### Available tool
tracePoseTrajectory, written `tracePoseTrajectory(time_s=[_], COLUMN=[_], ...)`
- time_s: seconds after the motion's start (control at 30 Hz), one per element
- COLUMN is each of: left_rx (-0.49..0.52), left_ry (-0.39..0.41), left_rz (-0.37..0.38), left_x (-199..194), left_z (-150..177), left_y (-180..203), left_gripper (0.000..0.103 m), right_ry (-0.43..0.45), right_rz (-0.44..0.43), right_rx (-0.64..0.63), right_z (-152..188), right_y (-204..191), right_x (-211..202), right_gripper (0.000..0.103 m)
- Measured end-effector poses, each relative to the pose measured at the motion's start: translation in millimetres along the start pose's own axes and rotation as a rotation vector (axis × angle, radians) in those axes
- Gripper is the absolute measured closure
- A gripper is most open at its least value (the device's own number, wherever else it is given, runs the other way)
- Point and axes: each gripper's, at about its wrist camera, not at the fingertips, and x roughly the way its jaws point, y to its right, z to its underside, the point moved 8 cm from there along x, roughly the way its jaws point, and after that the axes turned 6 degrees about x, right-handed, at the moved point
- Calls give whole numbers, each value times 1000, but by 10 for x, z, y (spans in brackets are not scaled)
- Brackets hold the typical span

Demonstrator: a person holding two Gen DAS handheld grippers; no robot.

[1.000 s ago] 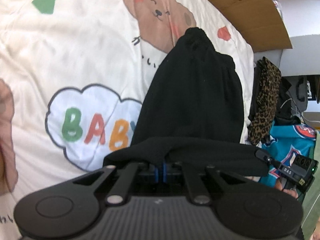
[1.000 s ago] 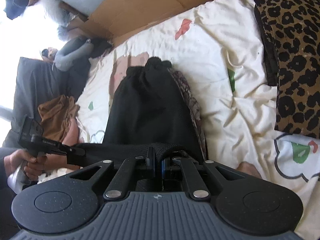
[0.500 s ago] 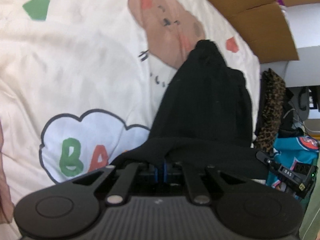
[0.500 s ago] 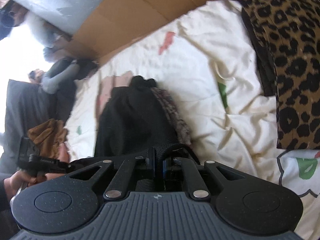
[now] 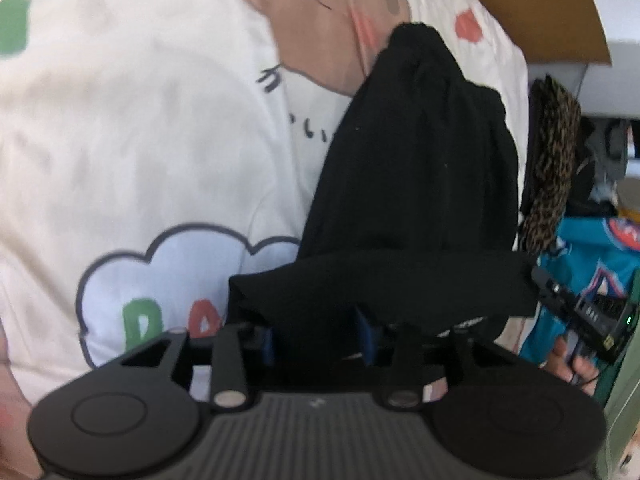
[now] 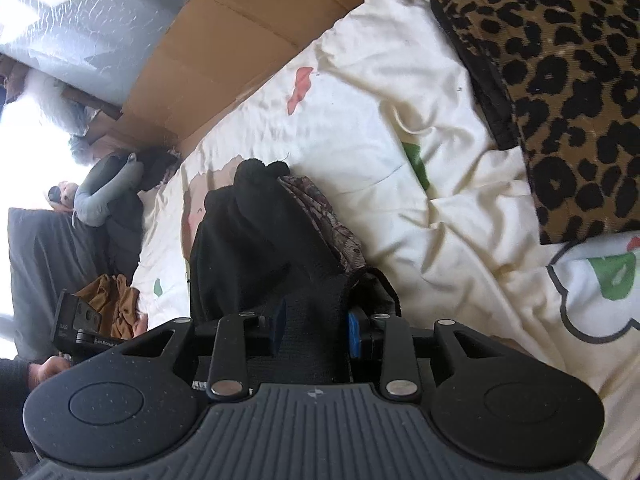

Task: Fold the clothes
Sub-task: 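Lower the folded pants onto the duvet with both tools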

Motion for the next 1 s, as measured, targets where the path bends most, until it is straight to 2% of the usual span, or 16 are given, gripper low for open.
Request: tracePoseTrajectory(time_s=[0.2,0.3,0.4,0.57,0.77,1.0], left_rx=[99,136,116,159,115,130], left_ry=[-82,-111,-110,-117,-77,-11], left_rz=[-7,24,74,158,237,296], left_x=[69,92,84,89,-68,-253], left_z=[-122,-129,-130,-183,-165,-251], left_y=[113,124,55,22,-71,-29], left_gripper=[60,57,57,54,54,54], right_ry=[-29,-38,-51,-59,-50,-12], right_rz=[29,27,24,24,7,-27], right_rx=[-15,1,15,43,46,85], right_z=[59,53,42,-4,-72,-227], right_y=[-3,-11,-17,-10,-57,-99], right_x=[38,73,118,207,212,190], right_gripper=[60,60,60,60,60,60])
